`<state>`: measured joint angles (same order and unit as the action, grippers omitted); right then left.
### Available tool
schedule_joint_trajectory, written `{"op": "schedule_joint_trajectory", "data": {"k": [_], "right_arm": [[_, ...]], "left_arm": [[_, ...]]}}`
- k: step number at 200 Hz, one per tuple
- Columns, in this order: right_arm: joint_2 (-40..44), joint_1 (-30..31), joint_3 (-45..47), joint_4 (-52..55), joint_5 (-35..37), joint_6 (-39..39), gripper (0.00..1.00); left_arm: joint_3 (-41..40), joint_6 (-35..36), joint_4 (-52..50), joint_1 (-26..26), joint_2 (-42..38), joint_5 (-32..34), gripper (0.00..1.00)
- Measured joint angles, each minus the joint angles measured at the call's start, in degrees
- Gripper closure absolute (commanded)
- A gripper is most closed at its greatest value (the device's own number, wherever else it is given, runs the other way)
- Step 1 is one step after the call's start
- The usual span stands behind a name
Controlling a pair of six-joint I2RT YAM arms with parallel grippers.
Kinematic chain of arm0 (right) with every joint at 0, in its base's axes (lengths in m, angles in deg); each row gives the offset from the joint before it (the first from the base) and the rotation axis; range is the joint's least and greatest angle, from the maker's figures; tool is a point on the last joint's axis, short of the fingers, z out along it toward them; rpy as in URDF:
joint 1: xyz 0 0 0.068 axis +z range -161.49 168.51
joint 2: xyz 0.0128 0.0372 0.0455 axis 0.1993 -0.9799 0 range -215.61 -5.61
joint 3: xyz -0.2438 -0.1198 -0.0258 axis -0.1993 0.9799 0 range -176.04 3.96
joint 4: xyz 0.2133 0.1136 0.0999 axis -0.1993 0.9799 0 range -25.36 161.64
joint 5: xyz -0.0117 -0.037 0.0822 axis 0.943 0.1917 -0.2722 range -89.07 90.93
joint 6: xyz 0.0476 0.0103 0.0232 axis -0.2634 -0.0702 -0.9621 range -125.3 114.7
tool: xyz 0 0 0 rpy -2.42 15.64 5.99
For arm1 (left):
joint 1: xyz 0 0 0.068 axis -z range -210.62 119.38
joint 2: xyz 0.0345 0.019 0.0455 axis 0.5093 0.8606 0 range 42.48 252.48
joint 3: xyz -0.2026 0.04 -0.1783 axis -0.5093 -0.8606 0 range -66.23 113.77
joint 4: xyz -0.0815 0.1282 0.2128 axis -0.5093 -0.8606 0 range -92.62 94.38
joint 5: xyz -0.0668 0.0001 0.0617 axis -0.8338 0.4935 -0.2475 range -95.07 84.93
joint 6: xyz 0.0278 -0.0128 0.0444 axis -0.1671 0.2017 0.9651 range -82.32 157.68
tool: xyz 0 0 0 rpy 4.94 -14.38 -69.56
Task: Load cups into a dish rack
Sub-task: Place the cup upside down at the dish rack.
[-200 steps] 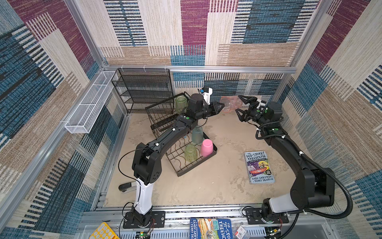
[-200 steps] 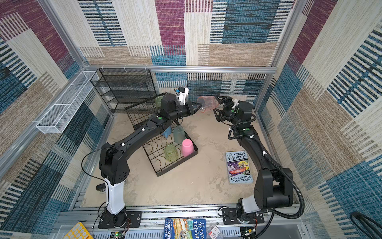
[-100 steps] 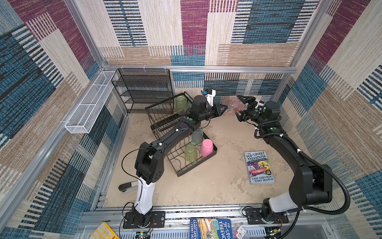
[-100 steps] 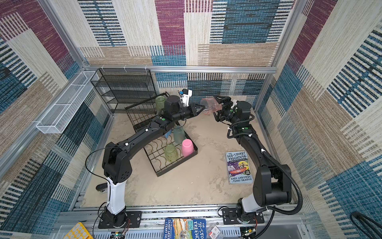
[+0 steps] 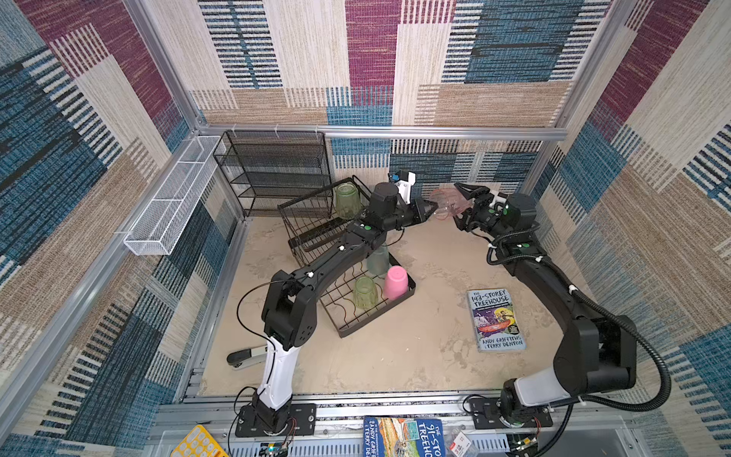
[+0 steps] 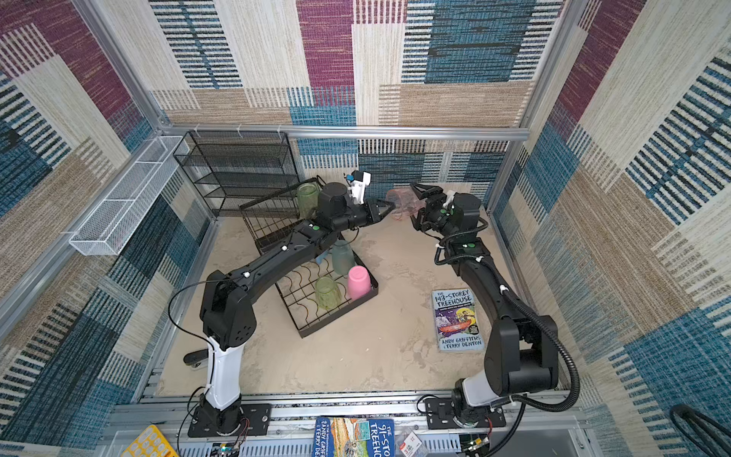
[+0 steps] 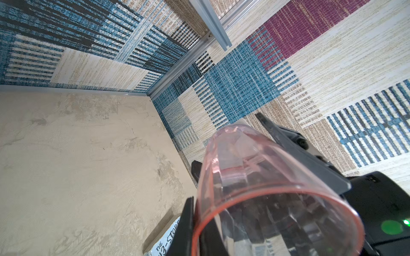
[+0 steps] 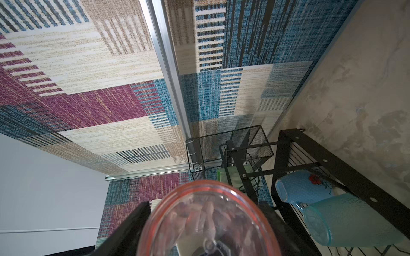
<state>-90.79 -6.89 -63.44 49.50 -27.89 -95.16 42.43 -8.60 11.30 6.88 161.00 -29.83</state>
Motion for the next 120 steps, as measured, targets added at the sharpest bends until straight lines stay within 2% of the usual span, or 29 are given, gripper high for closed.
{"op": "schedule_joint_trajectory", "data": {"k": [26, 51, 83, 120], "right_arm": [[0.68, 0.15, 0.20, 0.68, 0.81, 1.36, 0.44], [1.68, 0.20, 0.20, 1.46, 1.62, 3.45, 0.44], [2.82, 0.22, -0.37, 2.45, 3.78, 7.98, 0.45], [4.70, 1.66, -2.05, 4.74, 7.34, 16.96, 0.45]], "left_arm": [[0.00, 0.07, -0.35, 0.00, -0.24, 0.02, 0.61], [-0.85, 1.01, -1.36, -0.04, -2.01, 0.46, 0.51], [-3.67, 3.06, -3.41, -0.15, -6.03, 1.77, 0.44], [-7.32, 7.34, -9.77, -0.94, -12.70, 4.66, 0.39]]}}
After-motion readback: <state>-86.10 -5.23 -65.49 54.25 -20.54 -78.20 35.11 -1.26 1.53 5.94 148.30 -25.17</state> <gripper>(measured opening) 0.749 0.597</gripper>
